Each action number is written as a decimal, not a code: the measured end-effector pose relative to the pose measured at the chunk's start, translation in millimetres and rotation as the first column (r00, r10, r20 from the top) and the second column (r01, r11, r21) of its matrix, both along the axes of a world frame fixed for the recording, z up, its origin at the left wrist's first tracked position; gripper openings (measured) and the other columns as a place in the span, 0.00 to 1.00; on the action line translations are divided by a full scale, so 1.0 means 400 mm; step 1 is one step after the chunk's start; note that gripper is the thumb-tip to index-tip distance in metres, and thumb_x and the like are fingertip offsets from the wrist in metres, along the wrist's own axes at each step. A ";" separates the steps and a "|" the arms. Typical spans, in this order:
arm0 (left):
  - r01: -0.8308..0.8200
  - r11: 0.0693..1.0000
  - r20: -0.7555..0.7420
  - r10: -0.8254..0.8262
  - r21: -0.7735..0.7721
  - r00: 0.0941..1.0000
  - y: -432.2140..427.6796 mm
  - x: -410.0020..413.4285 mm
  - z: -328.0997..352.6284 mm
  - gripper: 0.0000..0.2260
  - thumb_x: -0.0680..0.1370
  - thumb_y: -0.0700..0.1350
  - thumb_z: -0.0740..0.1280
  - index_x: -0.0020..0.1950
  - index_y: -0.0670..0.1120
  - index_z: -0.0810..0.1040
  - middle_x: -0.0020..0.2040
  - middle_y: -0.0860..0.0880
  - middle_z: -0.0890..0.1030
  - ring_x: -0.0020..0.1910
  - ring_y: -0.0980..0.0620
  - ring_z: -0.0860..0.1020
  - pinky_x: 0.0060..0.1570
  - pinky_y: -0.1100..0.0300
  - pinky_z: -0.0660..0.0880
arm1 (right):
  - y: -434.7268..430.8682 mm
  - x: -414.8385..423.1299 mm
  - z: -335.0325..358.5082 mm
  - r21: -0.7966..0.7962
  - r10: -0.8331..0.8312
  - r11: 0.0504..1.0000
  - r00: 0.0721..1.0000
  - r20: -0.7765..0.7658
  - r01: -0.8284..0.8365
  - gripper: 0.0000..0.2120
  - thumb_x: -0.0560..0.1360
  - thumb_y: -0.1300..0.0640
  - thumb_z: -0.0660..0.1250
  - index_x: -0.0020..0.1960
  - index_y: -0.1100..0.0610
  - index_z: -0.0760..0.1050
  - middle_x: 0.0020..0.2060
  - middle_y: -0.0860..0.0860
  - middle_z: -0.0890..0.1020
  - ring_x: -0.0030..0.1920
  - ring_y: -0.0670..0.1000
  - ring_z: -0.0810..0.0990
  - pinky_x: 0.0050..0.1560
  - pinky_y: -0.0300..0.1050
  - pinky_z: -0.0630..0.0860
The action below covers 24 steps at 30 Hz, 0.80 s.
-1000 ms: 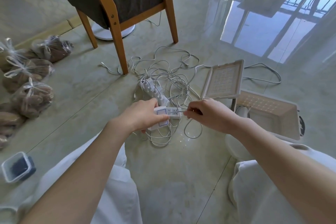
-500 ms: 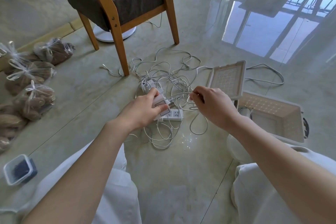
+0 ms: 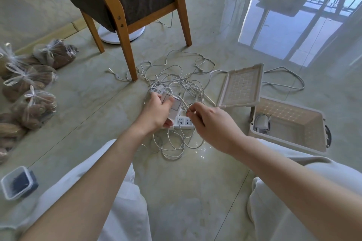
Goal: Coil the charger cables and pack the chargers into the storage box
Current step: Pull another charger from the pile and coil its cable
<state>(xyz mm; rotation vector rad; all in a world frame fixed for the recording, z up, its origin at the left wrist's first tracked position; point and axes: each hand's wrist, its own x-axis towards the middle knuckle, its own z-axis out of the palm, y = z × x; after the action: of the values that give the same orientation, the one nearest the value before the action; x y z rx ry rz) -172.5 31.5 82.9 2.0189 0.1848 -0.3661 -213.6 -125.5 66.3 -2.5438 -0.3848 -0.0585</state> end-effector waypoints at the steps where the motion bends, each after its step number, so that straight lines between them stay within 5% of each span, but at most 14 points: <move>1: -0.064 0.993 -0.034 0.061 -0.101 0.998 -0.007 0.001 0.002 0.10 0.82 0.47 0.58 0.54 0.41 0.62 0.47 0.41 0.74 0.30 0.47 0.77 0.37 0.50 0.79 | 0.005 -0.004 -0.002 0.019 0.016 1.000 1.000 -0.013 -0.016 0.10 0.80 0.51 0.54 0.53 0.55 0.71 0.38 0.53 0.82 0.39 0.58 0.78 0.40 0.48 0.72; 6: -0.266 0.902 -0.138 0.232 -0.340 0.963 -0.025 0.016 -0.004 0.12 0.83 0.47 0.55 0.59 0.40 0.65 0.48 0.40 0.77 0.34 0.48 0.80 0.41 0.51 0.77 | 0.034 -0.029 -0.005 0.092 0.171 0.982 0.983 -0.070 -0.165 0.09 0.80 0.53 0.54 0.54 0.57 0.68 0.42 0.55 0.80 0.42 0.57 0.77 0.43 0.47 0.68; 9: -0.340 0.760 -0.292 0.206 -0.553 0.934 -0.042 0.008 0.010 0.13 0.84 0.46 0.52 0.58 0.38 0.70 0.47 0.38 0.76 0.38 0.44 0.79 0.35 0.53 0.79 | 0.038 -0.027 -0.015 0.015 0.245 0.969 0.966 -0.080 -0.245 0.10 0.80 0.52 0.54 0.56 0.58 0.65 0.42 0.55 0.80 0.42 0.59 0.77 0.41 0.49 0.69; 11: -0.406 0.639 -0.365 0.204 -0.653 0.908 -0.053 0.005 0.022 0.13 0.84 0.45 0.51 0.52 0.40 0.72 0.44 0.38 0.77 0.36 0.46 0.79 0.41 0.49 0.78 | 0.033 -0.023 -0.023 -0.113 0.273 0.953 0.959 -0.073 -0.280 0.12 0.81 0.51 0.53 0.58 0.58 0.65 0.41 0.56 0.81 0.39 0.60 0.78 0.39 0.50 0.72; 14: -0.469 0.474 -0.400 0.244 -0.746 0.883 -0.048 0.019 0.036 0.14 0.83 0.43 0.50 0.46 0.43 0.73 0.32 0.42 0.78 0.26 0.51 0.76 0.32 0.54 0.80 | 0.037 -0.037 -0.022 -0.078 0.332 0.930 0.910 -0.248 -0.360 0.08 0.81 0.55 0.53 0.55 0.56 0.68 0.40 0.52 0.83 0.28 0.45 0.74 0.37 0.44 0.72; 18: -0.405 0.515 -0.397 0.132 -0.755 0.908 -0.023 0.035 0.048 0.14 0.83 0.48 0.53 0.46 0.43 0.74 0.36 0.44 0.73 0.24 0.53 0.70 0.21 0.67 0.70 | 0.028 -0.026 -0.022 0.059 0.324 0.945 0.898 -0.298 -0.322 0.11 0.81 0.55 0.52 0.46 0.54 0.71 0.29 0.47 0.77 0.29 0.45 0.71 0.38 0.43 0.68; 24: -0.246 0.600 -0.342 -0.049 -0.761 0.938 0.005 0.029 0.052 0.15 0.82 0.52 0.54 0.48 0.43 0.73 0.39 0.45 0.70 0.25 0.54 0.65 0.18 0.69 0.61 | -0.040 0.033 -0.028 -0.032 0.223 0.969 0.924 -0.310 -0.245 0.17 0.81 0.48 0.53 0.39 0.52 0.73 0.27 0.44 0.71 0.29 0.42 0.70 0.38 0.44 0.67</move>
<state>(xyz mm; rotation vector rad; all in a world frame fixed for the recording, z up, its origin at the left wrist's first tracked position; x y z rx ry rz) -160.7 33.4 103.8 1.0221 0.2825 -0.5936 -200.6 -141.6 55.2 -2.5009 -0.5712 0.4407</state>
